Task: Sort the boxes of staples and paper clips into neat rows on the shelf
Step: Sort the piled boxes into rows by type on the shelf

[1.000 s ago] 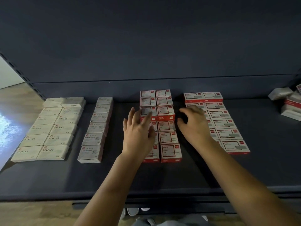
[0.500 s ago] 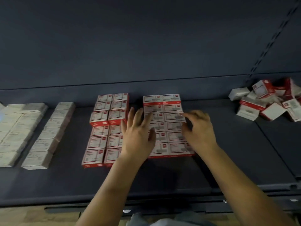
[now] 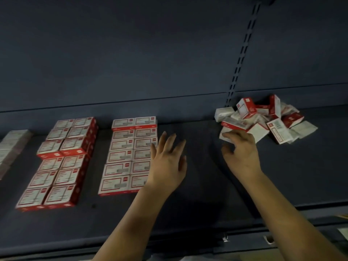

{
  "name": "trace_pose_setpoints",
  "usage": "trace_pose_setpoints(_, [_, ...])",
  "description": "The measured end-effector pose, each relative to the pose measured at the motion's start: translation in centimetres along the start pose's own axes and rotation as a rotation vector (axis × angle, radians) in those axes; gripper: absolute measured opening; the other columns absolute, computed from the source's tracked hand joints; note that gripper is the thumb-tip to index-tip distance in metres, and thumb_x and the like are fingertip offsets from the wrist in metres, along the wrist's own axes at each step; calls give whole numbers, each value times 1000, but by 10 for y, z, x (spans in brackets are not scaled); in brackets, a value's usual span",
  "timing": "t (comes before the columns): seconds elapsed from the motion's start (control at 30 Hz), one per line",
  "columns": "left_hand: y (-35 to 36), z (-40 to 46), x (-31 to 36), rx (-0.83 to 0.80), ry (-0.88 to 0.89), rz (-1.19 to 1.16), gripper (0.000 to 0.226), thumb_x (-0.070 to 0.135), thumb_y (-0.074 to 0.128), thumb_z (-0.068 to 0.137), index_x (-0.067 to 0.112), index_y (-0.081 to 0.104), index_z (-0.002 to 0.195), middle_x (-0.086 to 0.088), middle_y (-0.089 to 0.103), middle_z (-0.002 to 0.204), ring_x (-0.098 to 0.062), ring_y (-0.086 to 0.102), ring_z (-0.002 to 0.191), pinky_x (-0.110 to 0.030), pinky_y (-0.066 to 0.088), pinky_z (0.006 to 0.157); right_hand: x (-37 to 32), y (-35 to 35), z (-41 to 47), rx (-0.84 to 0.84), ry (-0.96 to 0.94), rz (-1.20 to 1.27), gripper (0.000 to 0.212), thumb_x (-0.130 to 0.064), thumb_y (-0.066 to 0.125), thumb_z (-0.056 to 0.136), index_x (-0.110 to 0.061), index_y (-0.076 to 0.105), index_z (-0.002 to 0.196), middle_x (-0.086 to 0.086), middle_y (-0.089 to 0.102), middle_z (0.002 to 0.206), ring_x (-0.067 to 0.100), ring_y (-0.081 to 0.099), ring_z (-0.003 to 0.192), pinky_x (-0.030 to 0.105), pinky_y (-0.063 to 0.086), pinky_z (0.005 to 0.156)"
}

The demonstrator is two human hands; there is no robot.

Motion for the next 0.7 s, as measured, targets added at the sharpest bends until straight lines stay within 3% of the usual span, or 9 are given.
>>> trace_pose_setpoints(0.07, [7,5,7,-12,8,19,43,24,51,88,13,54,129,-16,44,139,-38,26,137,-62,24,105,15,-7,7,36,14,45,29,7,65,69,0,68,97,21,62,101,42,56,89,39,48,71])
trace_pose_setpoints(0.13, [12,9,13,-51,21,40,43,25,50,92,16,49,134,-13,37,145,-34,16,141,-59,18,110,30,-8,18,31,65,79,31,3,62,74,-2,65,105,18,61,106,38,55,95,40,50,75])
trace_pose_setpoints(0.2, [18,11,17,-148,-3,79,47,30,42,97,22,36,142,-5,19,153,-26,-2,144,-52,6,115,44,-5,30,-33,161,73,34,-2,61,80,-5,61,113,16,58,112,34,53,103,45,49,84])
trace_pose_setpoints(0.27, [21,12,19,-198,-15,100,47,32,37,98,26,28,145,0,10,155,-20,-11,143,-47,0,116,53,-2,40,-123,212,20,30,-10,59,83,-6,59,113,14,60,109,32,54,103,41,46,85])
trace_pose_setpoints(0.37, [24,14,18,-208,-27,64,46,32,38,98,27,32,143,2,12,154,-18,-11,143,-47,1,116,53,0,49,-248,217,-52,27,-19,57,88,-7,58,112,13,62,100,30,57,95,30,41,74])
trace_pose_setpoints(0.43, [24,14,17,-183,-36,41,44,30,41,97,26,37,141,1,17,154,-18,-8,143,-47,3,116,50,1,50,-307,197,-161,33,-24,56,90,-9,55,119,12,60,107,29,54,101,32,42,78])
trace_pose_setpoints(0.53, [22,13,17,-114,-52,-32,41,25,46,95,20,46,136,-2,26,151,-21,1,144,-51,9,115,49,2,46,-268,188,-190,31,-21,56,90,-11,56,119,11,58,114,29,50,108,35,42,82])
trace_pose_setpoints(0.7, [26,6,19,-108,-59,-67,38,23,47,94,18,51,132,-4,32,148,-24,6,144,-55,13,113,50,3,38,-241,137,-75,20,-21,62,85,-12,64,103,8,62,102,26,55,99,38,46,84])
Point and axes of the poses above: each hand's wrist, its own z-axis towards the middle knuckle, its own y-axis out of the palm, x = y × z, the point moved 3 cm from there along z, towards the middle knuckle
